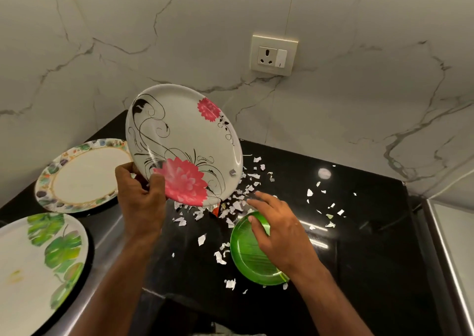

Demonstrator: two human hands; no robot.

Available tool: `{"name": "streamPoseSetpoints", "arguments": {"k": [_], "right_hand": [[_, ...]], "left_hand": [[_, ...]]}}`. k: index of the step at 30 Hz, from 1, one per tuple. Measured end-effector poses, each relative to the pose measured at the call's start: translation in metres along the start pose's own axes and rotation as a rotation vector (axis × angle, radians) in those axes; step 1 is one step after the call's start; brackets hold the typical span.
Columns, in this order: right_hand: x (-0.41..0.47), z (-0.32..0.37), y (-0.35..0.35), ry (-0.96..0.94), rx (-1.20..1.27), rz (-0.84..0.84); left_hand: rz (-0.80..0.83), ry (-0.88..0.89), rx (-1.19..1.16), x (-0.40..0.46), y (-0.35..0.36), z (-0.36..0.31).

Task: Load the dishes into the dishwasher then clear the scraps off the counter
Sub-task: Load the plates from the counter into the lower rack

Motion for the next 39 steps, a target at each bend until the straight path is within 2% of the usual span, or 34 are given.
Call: {"name": "streamPoseSetpoints", "arguments": {"k": [2, 6, 10, 13, 16, 21, 23, 25, 27, 29, 31, 33, 39], "right_hand": [[-0.004, 0.0, -0.005, 0.025, 0.039, -0.036], [-0.015, 0.001, -0.018, 0.17, 0.246, -0.161], [-0.026, -0.009, -0.031, 0.349, 0.419, -0.258], [-0.035, -0.018, -0.038, 0.358, 0.364, -0.261], [-0.046, -0.025, -0.043, 0.378, 0.292, -0.186], [-0.067, -0.043, -0.044, 0.59, 0.146, -0.092], [-0.071, -0.045, -0.046, 0.521, 0.15, -0.116], [-0.07, -0.042, -0.045, 0.353, 0.195, -0.162], [-0.069, -0.035, -0.038, 0.235, 0.141, -0.129], [-0.069, -0.035, -0.026, 0.28, 0.025, -0.012], [-0.067, -0.04, -0.021, 0.443, -0.092, 0.104], [-0.062, -0.04, -0.025, 0.52, -0.113, 0.129], [-0.042, -0.012, -0.027, 0.296, 0.083, 0.041]], "left_hand": [[0.03, -0.047, -0.073, -0.01, 0.002, -0.005], [0.083, -0.262, -0.34, -0.037, 0.012, -0.01], [0.129, -0.334, -0.403, -0.069, 0.02, -0.01], [0.143, -0.357, -0.383, -0.091, 0.023, -0.008], [0.147, -0.343, -0.354, -0.112, 0.029, -0.01], [0.089, -0.262, -0.318, -0.141, 0.035, -0.016], [0.046, -0.22, -0.299, -0.15, 0.034, -0.019], [0.01, -0.176, -0.278, -0.156, 0.033, -0.022], [-0.01, -0.14, -0.253, -0.157, 0.029, -0.025], [-0.019, -0.102, -0.227, -0.154, 0.024, -0.028], [-0.027, -0.072, -0.225, -0.146, 0.019, -0.032], [-0.042, -0.07, -0.242, -0.135, 0.015, -0.033], [-0.035, -0.08, -0.293, -0.118, 0.007, -0.036]]}}
Point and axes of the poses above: each hand's wrist, its own x-axis towards the middle knuckle, its own y-axis out of the palm, z = x × y, the point moved 3 cm from there along x, towards the middle knuckle, and after that the axes turned 8 degrees about -y, right-handed, at the moved point
